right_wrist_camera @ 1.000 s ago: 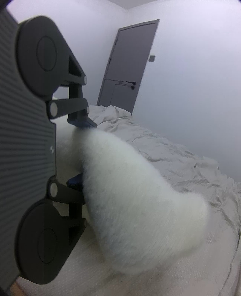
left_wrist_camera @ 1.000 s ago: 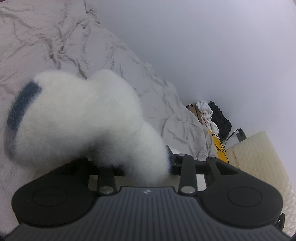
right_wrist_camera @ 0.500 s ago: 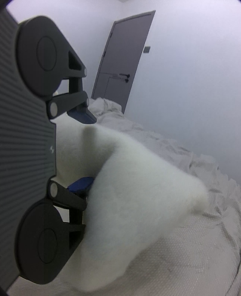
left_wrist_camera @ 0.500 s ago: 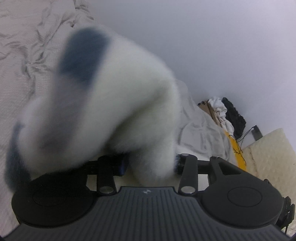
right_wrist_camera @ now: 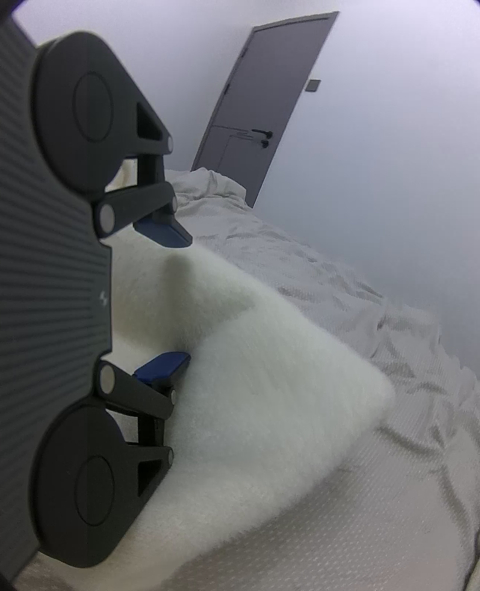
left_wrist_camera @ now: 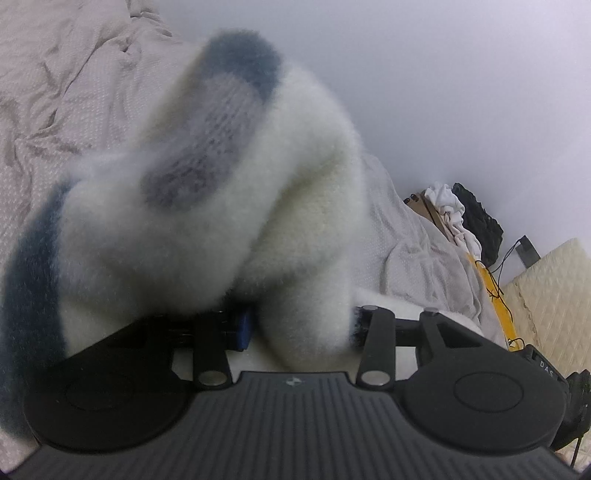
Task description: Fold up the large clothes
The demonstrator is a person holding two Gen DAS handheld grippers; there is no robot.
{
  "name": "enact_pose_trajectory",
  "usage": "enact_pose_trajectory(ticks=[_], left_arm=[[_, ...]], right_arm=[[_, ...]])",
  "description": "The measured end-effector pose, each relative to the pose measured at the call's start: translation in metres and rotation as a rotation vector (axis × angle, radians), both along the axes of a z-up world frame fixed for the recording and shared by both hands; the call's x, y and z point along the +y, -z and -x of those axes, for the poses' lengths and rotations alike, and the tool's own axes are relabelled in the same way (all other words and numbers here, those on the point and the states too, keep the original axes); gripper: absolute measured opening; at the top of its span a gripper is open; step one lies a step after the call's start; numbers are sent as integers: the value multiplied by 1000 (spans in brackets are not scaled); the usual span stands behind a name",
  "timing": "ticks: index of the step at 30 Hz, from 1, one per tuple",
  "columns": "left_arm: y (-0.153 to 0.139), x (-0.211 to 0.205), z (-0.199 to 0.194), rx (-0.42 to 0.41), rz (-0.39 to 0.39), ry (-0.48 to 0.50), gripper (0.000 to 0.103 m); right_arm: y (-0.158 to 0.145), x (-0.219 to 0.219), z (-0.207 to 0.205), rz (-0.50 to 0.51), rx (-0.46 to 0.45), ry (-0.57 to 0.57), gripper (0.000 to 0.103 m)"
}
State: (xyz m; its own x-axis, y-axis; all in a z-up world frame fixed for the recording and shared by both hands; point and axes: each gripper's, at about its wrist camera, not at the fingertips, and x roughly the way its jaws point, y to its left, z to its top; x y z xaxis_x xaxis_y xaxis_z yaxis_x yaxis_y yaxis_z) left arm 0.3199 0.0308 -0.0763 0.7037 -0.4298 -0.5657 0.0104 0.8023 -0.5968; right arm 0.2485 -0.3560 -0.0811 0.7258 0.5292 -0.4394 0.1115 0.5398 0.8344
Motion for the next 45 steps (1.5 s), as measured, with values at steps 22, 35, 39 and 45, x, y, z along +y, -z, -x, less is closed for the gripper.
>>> enact_pose_trajectory(ticks=[22,35,39,45], left_arm=[[-36,2,86,-174,-134,73,74],[-29,-24,91,-262,-472,92,79],[-26,-21,78,-275,-491,68,79],[-25,-14,65,-307,-504,19,79]], right_arm=[[-45,16,45,380,-165,-108,68],[-41,23,39,530,-168,-99,68],[-38,19,33,552,-164,-80,66],[-37,27,21,660,-201,-82,65]])
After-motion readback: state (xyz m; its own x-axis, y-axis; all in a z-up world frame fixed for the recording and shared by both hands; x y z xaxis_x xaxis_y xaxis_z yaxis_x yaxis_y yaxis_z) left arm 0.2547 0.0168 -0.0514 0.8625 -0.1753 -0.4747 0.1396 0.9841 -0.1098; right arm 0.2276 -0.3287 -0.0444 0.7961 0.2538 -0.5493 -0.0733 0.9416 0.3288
